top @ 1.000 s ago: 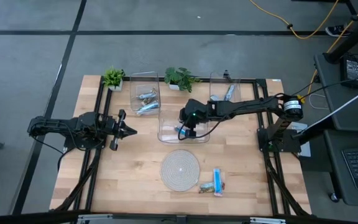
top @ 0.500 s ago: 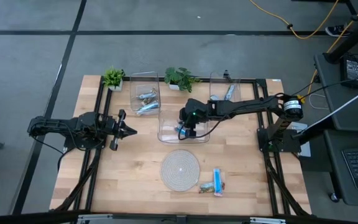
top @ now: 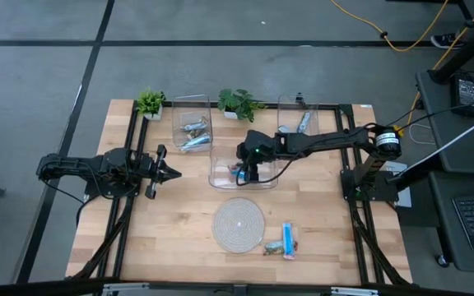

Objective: Pick and place Granola Bars by type
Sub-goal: Put the red granola bar into the bottom transparent bin

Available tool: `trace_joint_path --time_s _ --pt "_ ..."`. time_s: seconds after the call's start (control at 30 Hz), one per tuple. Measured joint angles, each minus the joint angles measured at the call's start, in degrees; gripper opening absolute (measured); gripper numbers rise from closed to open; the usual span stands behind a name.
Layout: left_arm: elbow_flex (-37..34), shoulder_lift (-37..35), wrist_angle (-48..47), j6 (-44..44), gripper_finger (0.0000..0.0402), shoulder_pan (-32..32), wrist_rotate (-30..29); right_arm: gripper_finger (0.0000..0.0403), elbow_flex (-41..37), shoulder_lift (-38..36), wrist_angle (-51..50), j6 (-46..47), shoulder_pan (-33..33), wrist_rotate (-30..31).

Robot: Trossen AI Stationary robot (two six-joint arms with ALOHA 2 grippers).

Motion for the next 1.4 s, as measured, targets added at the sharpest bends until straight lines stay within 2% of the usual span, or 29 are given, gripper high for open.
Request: trace_joint_path --time_s 0.63,0.97,1.2,1.4 --pt "0.0 0.0 0.0 0.0 0.0013 0.0 0.0 0.021 0.0 -0.4 -0.5 -2.7 4.6 2.1" --pt "0.0 0.0 0.0 0.0 0.0015 0.0 0.0 0.021 0.0 -6.7 -4.9 -2.8 8.7 4.7" --pt "0.0 0.0 0.0 0.0 0.0012 0.0 0.0 0.021 0.0 -14.3 -14.5 0.6 15.4 7.7" --pt "0.0 0.0 0.0 0.0 0.0013 0.0 0.0 0.021 0.0 -17.0 -22.2 8.2 26.4 7.7"
